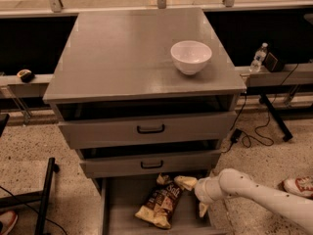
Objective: Pick brown chip bag from bottom drawer and place on counter
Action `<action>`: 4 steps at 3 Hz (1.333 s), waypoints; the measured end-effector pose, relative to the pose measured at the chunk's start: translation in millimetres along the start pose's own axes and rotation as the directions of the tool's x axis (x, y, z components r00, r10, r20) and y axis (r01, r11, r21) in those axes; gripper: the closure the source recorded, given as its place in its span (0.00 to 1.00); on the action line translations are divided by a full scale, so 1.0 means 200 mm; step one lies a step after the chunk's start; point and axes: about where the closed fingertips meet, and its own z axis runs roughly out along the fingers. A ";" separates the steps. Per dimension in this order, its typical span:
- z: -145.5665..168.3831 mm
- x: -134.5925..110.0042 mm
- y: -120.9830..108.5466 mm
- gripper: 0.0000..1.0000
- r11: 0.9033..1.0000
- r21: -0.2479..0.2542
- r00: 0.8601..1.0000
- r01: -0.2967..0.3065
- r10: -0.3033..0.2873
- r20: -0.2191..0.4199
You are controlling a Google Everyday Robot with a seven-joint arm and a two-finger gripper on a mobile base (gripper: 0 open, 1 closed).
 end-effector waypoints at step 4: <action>0.71 0.06 0.06 0.00 0.933 0.059 0.935 0.354 -0.352 -0.038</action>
Offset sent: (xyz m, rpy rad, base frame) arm 0.0066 0.0735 -0.1094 0.0520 -0.2884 0.3486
